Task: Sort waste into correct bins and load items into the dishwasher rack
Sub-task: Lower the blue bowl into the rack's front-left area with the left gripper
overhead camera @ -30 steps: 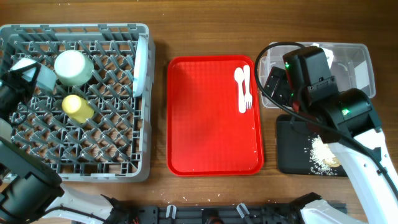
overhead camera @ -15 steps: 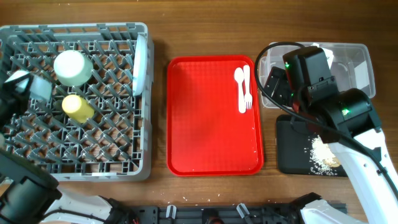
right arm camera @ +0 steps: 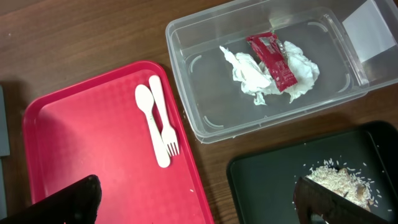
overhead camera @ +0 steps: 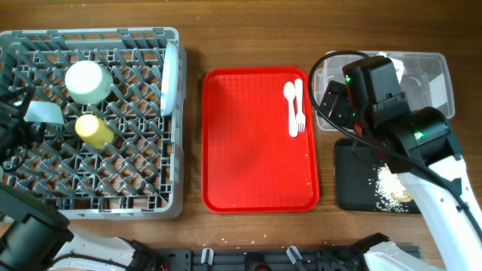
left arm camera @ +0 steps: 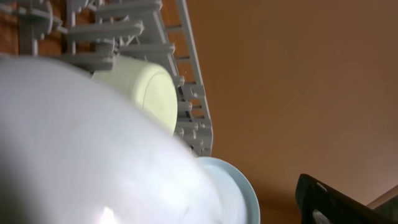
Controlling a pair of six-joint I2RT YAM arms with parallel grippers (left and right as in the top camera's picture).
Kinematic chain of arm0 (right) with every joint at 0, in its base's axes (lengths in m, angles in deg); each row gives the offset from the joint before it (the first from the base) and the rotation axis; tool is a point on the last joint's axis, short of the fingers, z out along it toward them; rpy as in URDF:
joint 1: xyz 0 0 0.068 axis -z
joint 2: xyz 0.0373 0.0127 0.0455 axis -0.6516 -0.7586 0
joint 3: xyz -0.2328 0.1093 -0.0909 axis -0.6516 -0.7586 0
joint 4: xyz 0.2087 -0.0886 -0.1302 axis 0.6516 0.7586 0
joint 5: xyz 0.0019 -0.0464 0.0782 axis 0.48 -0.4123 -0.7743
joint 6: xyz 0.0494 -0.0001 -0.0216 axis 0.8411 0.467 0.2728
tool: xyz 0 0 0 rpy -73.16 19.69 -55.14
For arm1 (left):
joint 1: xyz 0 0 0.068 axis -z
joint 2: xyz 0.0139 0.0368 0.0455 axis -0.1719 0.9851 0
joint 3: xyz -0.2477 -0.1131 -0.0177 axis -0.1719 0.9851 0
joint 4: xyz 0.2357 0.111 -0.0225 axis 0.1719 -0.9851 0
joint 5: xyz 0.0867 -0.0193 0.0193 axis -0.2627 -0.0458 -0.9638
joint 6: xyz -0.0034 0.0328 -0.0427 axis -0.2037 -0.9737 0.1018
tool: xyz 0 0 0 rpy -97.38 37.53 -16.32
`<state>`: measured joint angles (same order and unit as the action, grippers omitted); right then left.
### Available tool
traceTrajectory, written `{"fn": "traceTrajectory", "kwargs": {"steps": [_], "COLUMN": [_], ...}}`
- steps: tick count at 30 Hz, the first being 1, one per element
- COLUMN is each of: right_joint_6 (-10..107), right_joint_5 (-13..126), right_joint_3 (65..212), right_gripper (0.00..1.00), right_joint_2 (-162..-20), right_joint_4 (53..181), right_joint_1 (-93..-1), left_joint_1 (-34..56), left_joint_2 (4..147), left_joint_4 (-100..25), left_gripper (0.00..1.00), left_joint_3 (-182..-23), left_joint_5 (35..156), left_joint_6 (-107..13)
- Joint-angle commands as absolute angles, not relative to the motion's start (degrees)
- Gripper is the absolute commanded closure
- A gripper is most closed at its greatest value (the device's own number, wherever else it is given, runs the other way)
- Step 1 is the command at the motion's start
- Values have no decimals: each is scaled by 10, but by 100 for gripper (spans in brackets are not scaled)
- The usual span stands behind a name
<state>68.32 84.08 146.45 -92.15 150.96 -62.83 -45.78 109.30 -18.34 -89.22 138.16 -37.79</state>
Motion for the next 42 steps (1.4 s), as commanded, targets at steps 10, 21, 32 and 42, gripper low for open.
{"fn": "traceTrajectory", "kwargs": {"steps": [10, 21, 32, 42], "right_joint_6": [676, 676, 676, 676], "right_joint_5": [854, 854, 854, 854], "right_joint_3": [1468, 1468, 1468, 1468], "right_gripper": [0, 0, 0, 0], "right_joint_2": [-925, -926, -926, -926], "right_joint_4": [1508, 1508, 1508, 1508], "right_joint_1": [-627, -627, -627, -627], "left_joint_1": [-546, -538, -329, -252], "left_joint_2": [1063, 758, 769, 941], "left_joint_4": [-461, -537, -273, -122], "left_gripper": [0, 0, 96, 96], "left_joint_3": [-885, -885, -885, -885], "left_joint_5": [1253, 1163, 1018, 771], "left_joint_6": [-467, -471, -466, -469]}}
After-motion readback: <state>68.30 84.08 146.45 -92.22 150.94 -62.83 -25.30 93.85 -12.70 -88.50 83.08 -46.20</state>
